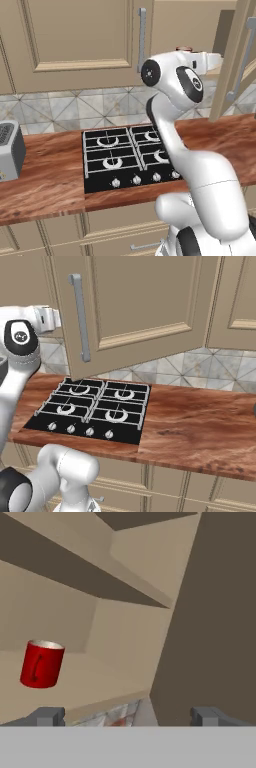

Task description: Open the cabinet directly in front. Then move the beer and the mug to the dining counter with the jar on it.

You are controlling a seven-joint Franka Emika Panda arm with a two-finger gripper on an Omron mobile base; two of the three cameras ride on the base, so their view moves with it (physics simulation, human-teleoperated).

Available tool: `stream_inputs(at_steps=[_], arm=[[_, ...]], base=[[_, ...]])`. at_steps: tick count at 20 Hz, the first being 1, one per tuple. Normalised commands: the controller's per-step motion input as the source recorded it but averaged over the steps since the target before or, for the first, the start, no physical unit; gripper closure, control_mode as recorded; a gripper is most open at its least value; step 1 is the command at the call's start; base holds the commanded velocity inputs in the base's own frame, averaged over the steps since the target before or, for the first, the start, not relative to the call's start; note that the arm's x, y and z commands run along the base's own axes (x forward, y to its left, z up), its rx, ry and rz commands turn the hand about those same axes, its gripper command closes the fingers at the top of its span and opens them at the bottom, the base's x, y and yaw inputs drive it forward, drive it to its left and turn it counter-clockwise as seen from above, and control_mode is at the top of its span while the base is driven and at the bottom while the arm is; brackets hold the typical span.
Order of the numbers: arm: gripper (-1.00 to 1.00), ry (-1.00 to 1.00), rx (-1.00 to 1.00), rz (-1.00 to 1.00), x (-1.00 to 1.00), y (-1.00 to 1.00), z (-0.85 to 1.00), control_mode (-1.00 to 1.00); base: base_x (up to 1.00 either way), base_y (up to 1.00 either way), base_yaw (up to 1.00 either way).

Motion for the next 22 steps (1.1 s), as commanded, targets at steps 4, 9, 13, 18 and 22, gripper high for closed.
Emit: stream_inputs(at_steps=[4, 9, 13, 18, 22], arm=[[-1.0, 0.0, 0.0, -0.22, 0.0, -0.73, 0.0, -1.0], [-1.0, -0.03, 0.04, -0.24, -0.14, -0.96, 0.0, -1.0], [-1.0, -0.04, 0.05, -0.29, -0.27, -1.0, 0.0, -1.0], [-1.0, -0.06, 0.07, -0.21, -0.03, -1.0, 0.0, -1.0], [-1.0, -0.18, 0.17, -0.01, 0.0, -1.0, 0.0, -1.0]], base=[[0.0, 0.0, 0.0], [0.0, 0.0, 0.0], [0.0, 0.0, 0.0], [0.0, 0.0, 0.0], [0.0, 0.0, 0.0]])
